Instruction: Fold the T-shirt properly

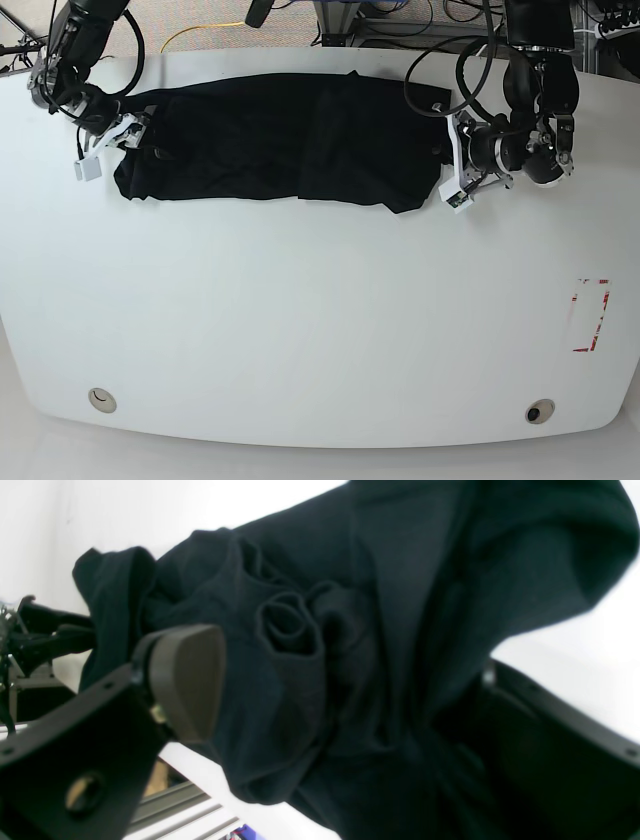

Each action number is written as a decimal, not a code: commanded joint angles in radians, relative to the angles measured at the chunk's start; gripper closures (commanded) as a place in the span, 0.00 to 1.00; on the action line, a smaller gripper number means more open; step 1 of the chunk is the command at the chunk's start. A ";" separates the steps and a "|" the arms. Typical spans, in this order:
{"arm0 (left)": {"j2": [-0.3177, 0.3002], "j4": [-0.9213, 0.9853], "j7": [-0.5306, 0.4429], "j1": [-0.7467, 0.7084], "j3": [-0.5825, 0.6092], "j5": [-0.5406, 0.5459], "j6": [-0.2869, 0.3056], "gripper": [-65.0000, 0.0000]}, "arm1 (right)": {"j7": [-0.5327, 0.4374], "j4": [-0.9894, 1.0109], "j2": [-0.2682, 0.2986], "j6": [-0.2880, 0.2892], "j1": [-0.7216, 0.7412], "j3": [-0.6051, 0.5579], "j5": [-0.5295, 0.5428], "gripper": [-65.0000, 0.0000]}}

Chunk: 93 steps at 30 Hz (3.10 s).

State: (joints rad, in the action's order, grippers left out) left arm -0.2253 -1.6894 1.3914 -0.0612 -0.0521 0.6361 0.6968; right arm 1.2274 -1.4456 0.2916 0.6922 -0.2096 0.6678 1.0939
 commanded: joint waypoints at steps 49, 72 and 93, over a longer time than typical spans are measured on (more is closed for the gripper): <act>0.315 0.696 -0.416 0.378 0.156 0.015 -0.240 0.79 | 0.067 -0.439 -0.160 0.006 0.212 -0.168 -0.100 1.00; 0.313 0.694 -0.418 0.367 0.153 0.018 -0.240 0.79 | -0.111 -0.329 -0.253 -0.062 0.299 -0.389 -0.303 0.35; 0.257 0.579 -0.416 0.395 0.103 0.140 -0.104 0.63 | -0.116 -0.482 -0.164 -0.030 0.183 -0.386 -0.309 0.10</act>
State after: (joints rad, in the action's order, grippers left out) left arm 0.0509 -1.0302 0.9939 0.3035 0.0616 0.7349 0.5800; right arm 1.1336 -1.9102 0.1200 0.6258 -0.0288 0.2768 0.7647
